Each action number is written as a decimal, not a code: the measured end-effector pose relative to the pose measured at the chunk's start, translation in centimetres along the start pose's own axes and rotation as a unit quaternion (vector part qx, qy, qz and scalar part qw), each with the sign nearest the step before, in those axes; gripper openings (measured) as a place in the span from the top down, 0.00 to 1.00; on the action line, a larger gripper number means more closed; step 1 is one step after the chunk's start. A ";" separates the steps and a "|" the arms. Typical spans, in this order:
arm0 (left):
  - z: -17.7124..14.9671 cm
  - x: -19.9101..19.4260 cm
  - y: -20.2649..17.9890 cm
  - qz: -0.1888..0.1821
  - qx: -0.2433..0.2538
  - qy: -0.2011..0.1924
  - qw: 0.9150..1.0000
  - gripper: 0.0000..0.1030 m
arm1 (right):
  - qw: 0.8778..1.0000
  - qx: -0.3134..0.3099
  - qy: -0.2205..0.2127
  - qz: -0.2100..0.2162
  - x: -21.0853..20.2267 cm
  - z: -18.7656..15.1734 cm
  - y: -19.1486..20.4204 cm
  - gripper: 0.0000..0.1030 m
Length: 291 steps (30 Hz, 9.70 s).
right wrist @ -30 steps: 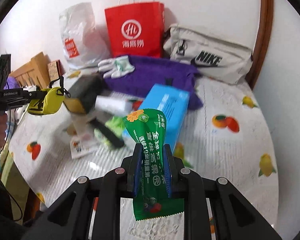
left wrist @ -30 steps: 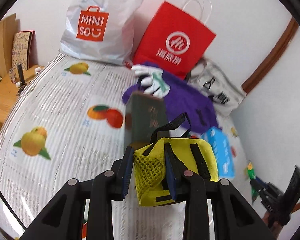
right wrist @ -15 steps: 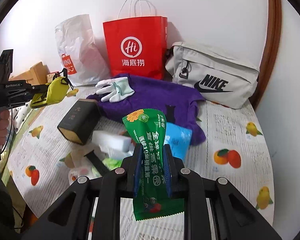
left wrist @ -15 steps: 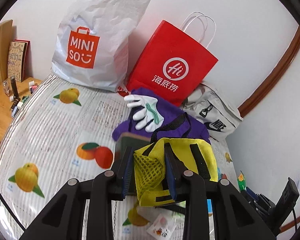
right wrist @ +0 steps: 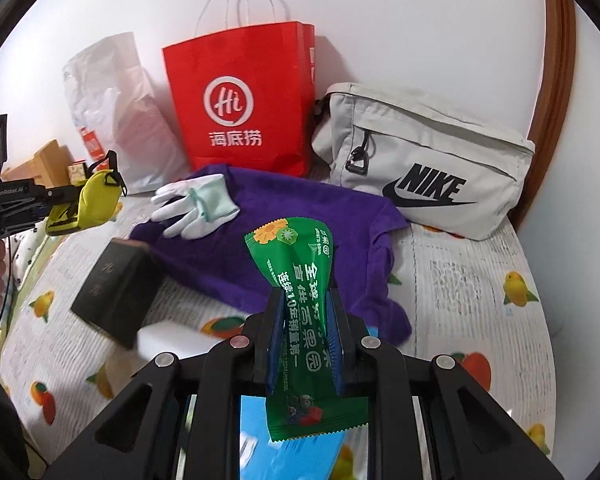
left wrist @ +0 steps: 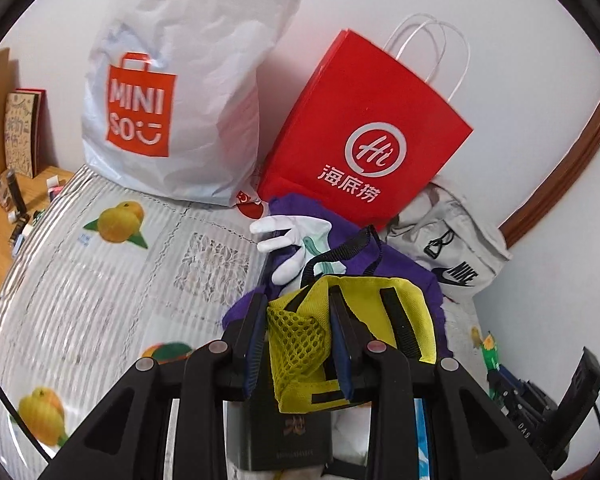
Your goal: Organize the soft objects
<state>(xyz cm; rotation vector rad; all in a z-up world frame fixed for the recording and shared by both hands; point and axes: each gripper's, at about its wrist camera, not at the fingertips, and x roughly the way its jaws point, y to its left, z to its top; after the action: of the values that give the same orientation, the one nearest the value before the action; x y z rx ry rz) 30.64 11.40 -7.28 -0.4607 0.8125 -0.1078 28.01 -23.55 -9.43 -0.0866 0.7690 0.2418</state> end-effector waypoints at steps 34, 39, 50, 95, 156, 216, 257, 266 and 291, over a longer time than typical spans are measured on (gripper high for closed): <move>1.6 13.9 -3.2 0.053 0.109 0.102 0.987 0.72 | 0.997 -0.004 0.078 0.002 13.1 4.2 -1.2 0.80; 1.7 14.3 -3.3 0.055 0.115 0.103 0.987 0.70 | 0.996 -0.003 0.084 0.001 13.8 4.1 -1.3 0.79; 2.2 13.3 -3.6 0.062 0.121 0.089 0.987 0.40 | 0.996 0.002 0.085 -0.002 14.1 4.4 -1.9 0.48; -8.9 -1.8 2.9 0.084 0.065 0.080 0.991 0.40 | 0.962 -0.264 0.059 0.038 6.6 -5.3 14.9 0.52; -22.8 0.1 -5.3 -0.001 0.222 0.156 0.962 0.86 | 0.997 0.027 0.023 0.073 -7.2 -15.4 1.8 0.52; -5.3 -3.8 0.2 0.018 0.072 0.012 0.997 0.85 | 0.998 -0.007 -0.051 0.026 -5.6 -1.8 1.2 0.52; -0.4 11.4 -6.8 -0.014 0.169 0.126 0.977 0.85 | 0.997 -0.057 0.059 0.012 13.2 4.9 0.4 0.49; 0.2 14.1 -7.8 -0.021 0.167 0.143 0.975 0.83 | 0.995 -0.074 0.069 0.014 14.0 4.7 0.9 0.25; 1.1 13.7 -8.1 0.030 0.168 0.115 0.979 0.34 | 0.998 -0.033 0.049 0.037 10.7 5.1 -0.1 0.17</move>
<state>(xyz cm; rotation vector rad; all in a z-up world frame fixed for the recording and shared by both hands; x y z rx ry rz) 41.56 0.86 -12.29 -0.1038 1.0134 -0.2413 38.87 -20.85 -13.23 -0.1326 0.8629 0.3355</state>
